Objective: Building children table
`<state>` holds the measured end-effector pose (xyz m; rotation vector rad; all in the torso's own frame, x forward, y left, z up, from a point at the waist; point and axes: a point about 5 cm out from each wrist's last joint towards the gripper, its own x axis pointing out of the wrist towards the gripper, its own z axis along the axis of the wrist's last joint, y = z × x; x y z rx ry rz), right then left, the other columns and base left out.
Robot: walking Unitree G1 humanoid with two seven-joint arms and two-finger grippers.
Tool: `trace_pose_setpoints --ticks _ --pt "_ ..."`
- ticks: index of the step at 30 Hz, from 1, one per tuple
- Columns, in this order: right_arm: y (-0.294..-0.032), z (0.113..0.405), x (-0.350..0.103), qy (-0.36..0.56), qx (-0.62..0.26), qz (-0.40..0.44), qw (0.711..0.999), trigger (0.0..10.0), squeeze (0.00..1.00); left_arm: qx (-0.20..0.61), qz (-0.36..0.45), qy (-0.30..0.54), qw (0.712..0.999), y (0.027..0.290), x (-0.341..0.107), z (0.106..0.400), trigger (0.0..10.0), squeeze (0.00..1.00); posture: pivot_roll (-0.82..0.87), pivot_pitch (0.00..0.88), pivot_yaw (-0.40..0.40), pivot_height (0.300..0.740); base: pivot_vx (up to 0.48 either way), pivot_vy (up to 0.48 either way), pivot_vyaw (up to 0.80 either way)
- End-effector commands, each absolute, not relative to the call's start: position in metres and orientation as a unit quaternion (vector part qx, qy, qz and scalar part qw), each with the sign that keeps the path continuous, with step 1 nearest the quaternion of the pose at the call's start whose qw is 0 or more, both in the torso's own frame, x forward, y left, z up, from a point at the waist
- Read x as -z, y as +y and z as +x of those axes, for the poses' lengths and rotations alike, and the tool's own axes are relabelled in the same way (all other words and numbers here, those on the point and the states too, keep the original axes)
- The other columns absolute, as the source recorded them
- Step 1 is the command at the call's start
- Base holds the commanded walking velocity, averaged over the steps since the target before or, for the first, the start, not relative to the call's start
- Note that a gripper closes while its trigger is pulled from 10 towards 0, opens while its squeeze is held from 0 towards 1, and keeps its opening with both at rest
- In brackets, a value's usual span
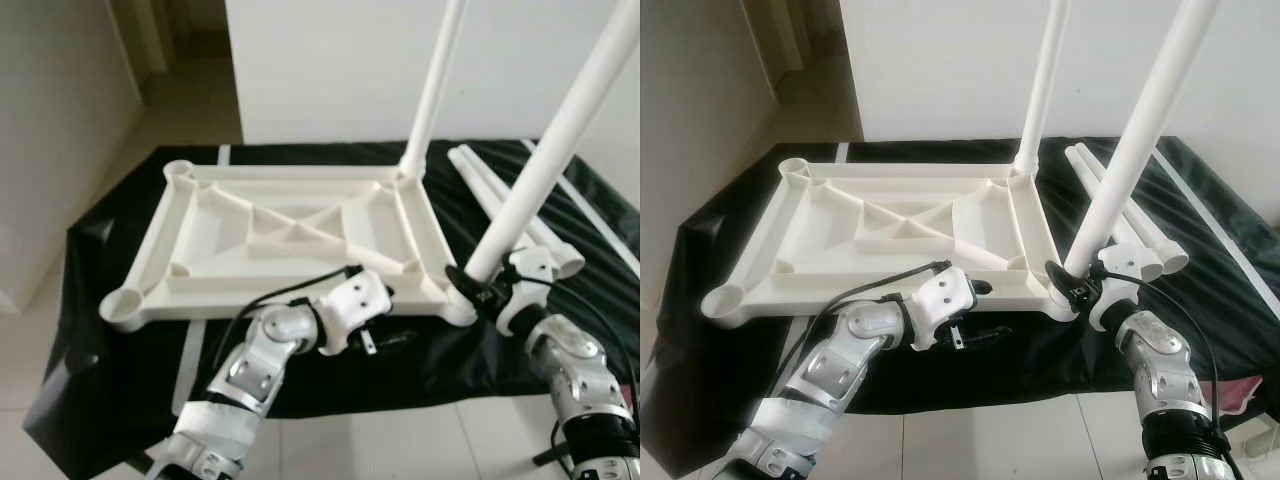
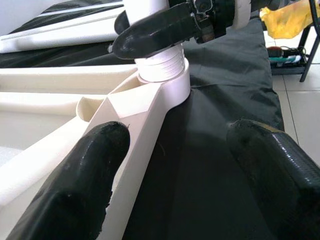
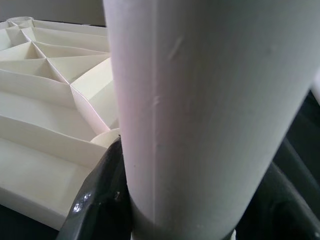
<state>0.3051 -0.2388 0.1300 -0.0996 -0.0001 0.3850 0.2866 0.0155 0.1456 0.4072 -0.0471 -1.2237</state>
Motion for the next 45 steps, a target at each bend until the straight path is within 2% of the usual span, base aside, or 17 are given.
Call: trace_pose_setpoints --ticks 1,4,5,6,7,13,15,21,25,26,27,33,36,40,45 --pt "-0.238 0.304 -0.123 0.015 -0.197 -0.050 0.979 0.0 0.00 0.551 0.198 -0.030 0.810 0.017 -0.151 0.290 10.0 0.00 0.04 0.000 0.009 0.740 0.000 0.000 0.00" --pt "-0.238 0.302 -0.120 0.016 -0.196 -0.050 0.979 0.0 0.00 0.549 0.198 -0.028 0.811 0.018 -0.150 0.290 10.0 0.00 0.03 0.000 0.020 0.740 0.000 0.000 0.00" --pt "-0.238 0.300 -0.118 0.017 -0.194 -0.048 0.980 4.4 0.00 0.548 0.197 -0.028 0.812 0.019 -0.150 0.290 10.0 0.00 0.03 0.000 0.023 0.740 0.000 0.000 0.00" --pt "-0.238 0.300 -0.118 0.017 -0.194 -0.048 0.980 4.4 0.00 0.548 0.197 -0.028 0.812 0.019 -0.150 0.290 10.0 0.00 0.03 0.000 0.023 0.740 0.000 0.000 0.00" --pt "-0.238 0.299 -0.116 0.017 -0.189 -0.047 0.981 10.0 0.00 0.548 0.198 -0.027 0.812 0.019 -0.149 0.290 10.0 0.00 0.02 0.000 0.038 0.740 0.000 0.000 0.00" --pt "-0.236 0.295 -0.114 0.011 -0.118 -0.036 0.992 10.0 0.00 0.558 0.208 -0.031 0.803 0.016 -0.152 0.294 10.0 0.00 0.00 0.000 0.069 0.740 0.000 0.000 0.00" --pt "-0.236 0.295 -0.114 0.011 -0.118 -0.036 0.992 10.0 0.00 0.558 0.208 -0.031 0.803 0.016 -0.152 0.294 10.0 0.00 0.00 0.000 0.069 0.740 0.000 0.000 0.00" --pt "-0.221 0.292 -0.114 0.017 -0.043 -0.039 0.998 10.0 0.00 0.558 0.205 -0.029 0.804 0.017 -0.154 0.297 10.0 0.00 -0.03 0.000 0.088 0.740 0.000 0.000 0.00" --pt "-0.218 0.294 -0.113 0.026 0.016 -0.007 1.000 10.0 0.00 0.560 0.205 -0.026 0.802 0.018 -0.151 0.296 10.0 0.00 -0.04 0.000 0.084 0.740 0.000 0.000 0.00" --pt "-0.214 0.296 -0.110 0.037 0.087 0.026 0.995 10.0 0.00 0.561 0.200 -0.021 0.803 0.018 -0.148 0.295 10.0 0.00 -0.05 0.000 0.076 0.740 0.000 0.000 0.00" --pt "-0.208 0.295 -0.109 0.038 0.117 0.038 0.992 10.0 0.00 0.561 0.193 -0.019 0.805 0.017 -0.148 0.293 10.0 0.00 -0.05 0.000 0.076 0.740 0.000 0.000 0.00" --pt "-0.196 0.295 -0.107 0.042 0.170 0.058 0.983 10.0 0.00 0.562 0.182 -0.019 0.807 0.014 -0.147 0.288 10.0 0.00 -0.05 0.000 0.061 0.740 0.000 0.000 0.00" --pt "-0.175 0.297 -0.105 0.047 0.231 0.085 0.968 10.0 0.00 0.558 0.178 -0.019 0.810 0.010 -0.145 0.286 10.0 0.00 -0.03 0.000 0.042 0.740 0.000 0.000 0.00" --pt "-0.168 0.299 -0.110 0.040 0.219 0.086 0.971 10.0 0.00 0.554 0.178 -0.018 0.813 0.013 -0.144 0.287 10.0 0.00 -0.02 0.000 0.029 0.740 0.000 0.000 0.00" --pt "-0.179 0.301 -0.112 0.042 0.219 0.056 0.973 10.0 0.00 0.545 0.176 -0.017 0.819 0.014 -0.144 0.289 10.0 0.00 0.00 0.000 0.006 0.740 0.000 0.000 0.00"
